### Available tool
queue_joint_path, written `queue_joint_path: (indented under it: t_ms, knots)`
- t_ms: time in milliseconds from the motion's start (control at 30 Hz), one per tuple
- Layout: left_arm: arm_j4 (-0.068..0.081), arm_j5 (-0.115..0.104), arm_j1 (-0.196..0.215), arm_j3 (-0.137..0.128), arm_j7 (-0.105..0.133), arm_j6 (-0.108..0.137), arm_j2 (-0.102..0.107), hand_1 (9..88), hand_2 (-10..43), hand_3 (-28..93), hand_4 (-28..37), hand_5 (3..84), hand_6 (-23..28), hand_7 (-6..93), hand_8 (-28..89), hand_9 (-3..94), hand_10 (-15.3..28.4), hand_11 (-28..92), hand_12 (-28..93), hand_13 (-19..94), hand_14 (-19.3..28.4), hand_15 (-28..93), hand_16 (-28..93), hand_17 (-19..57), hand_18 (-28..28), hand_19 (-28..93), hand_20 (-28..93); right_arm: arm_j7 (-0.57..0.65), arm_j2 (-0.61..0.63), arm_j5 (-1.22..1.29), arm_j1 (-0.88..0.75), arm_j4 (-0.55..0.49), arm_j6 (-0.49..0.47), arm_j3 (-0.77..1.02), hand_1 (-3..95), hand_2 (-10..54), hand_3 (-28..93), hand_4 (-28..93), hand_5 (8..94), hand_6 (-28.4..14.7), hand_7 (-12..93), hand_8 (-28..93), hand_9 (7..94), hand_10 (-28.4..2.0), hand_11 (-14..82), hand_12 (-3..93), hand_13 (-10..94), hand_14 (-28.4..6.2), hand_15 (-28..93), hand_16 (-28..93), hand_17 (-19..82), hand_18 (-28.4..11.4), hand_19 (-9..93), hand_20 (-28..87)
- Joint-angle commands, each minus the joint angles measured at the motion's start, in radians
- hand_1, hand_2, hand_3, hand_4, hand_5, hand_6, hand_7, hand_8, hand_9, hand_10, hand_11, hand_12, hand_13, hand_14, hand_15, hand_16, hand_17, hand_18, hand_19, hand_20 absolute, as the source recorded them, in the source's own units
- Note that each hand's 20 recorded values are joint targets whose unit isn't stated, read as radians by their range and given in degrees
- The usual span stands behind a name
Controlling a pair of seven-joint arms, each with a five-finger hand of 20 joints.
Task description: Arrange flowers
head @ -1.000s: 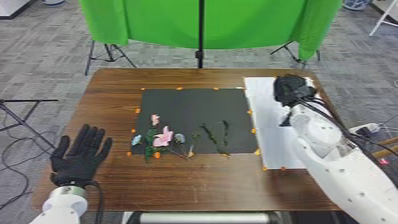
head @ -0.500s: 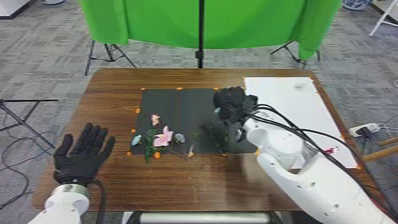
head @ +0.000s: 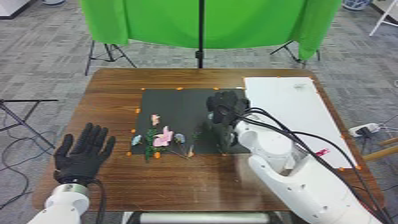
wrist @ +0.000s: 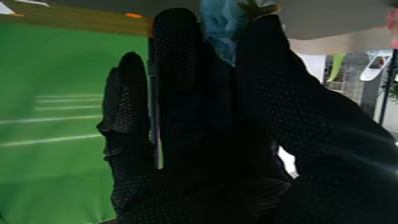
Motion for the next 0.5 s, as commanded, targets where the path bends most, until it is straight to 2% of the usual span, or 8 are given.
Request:
queue_joint_path:
  t_ms: [33, 133, 200, 333, 500]
  knots:
    - [0.001, -0.022, 0.026, -0.007, 0.013, 0.004, -0.011, 26.0, 17.1, 78, -28.3, 49.9, 11.0, 11.1, -9, 42.8, 16.4, 23, 10, 32, 16.8, 42, -9, -7.1, 14.6, 42, 16, 0.017, -0.014, -0.005, -0.035, -0.009, -0.06, 0.022, 58.9, -9.5, 70, -28, 61.6, -1.9, 23, -16, 63.9, -14.6, 27.4, 20.7, 63, -6.4, 38, 32, 34, -20.6, 84, 23]
    - [-0.001, -0.028, 0.025, -0.01, 0.015, 0.013, -0.012, 26.0, 17.2, 78, -28.3, 49.9, 11.0, 11.2, -9, 42.9, 16.4, 24, 10, 32, 16.8, 42, -9, -7.1, 14.6, 42, 16, 0.031, -0.012, 0.011, -0.046, -0.016, -0.08, 0.031, 58.9, -9.5, 70, -28, 61.6, -1.9, 23, -16, 63.4, -14.8, 27.5, 20.3, 63, -6.4, 38, 32, 34, -20.7, 84, 23]
    - [-0.003, -0.033, 0.022, -0.009, 0.019, 0.029, -0.012, 26.0, 17.3, 78, -28.3, 50.0, 11.0, 11.3, -9, 43.0, 16.5, 24, 10, 32, 16.8, 42, -9, -7.1, 14.7, 42, 16, 0.034, -0.011, 0.017, -0.045, -0.015, -0.078, 0.035, 58.8, -9.5, 70, -28, 61.5, -2.0, 23, -16, 63.1, -14.9, 27.6, 19.9, 63, -6.5, 38, 32, 34, -20.8, 84, 23]
    - [-0.005, -0.035, 0.028, -0.011, 0.02, 0.023, -0.015, 26.0, 17.4, 78, -28.3, 50.3, 11.1, 11.6, -9, 43.1, 16.4, 24, 10, 32, 16.8, 43, -9, -7.1, 14.7, 42, 16, 0.055, -0.011, 0.036, -0.047, -0.027, -0.06, 0.049, 57.4, -9.5, 71, -28, 60.5, -2.5, 21, -15, 62.5, -15.1, 27.1, 18.8, 62, -7.1, 39, 31, 34, -20.9, 84, 23]
    - [-0.005, -0.034, 0.031, -0.012, 0.023, 0.015, -0.017, 26.0, 17.5, 78, -28.3, 50.3, 11.1, 11.7, -10, 43.2, 16.4, 24, 10, 32, 16.9, 43, -9, -7.1, 14.6, 42, 16, 0.098, -0.001, 0.107, -0.063, -0.077, -0.087, 0.076, 53.6, -9.5, 75, -28, 58.0, -3.4, 18, -14, 60.0, -15.8, 24.0, 17.6, 60, -8.4, 43, 27, 33, -21.3, 85, 23]
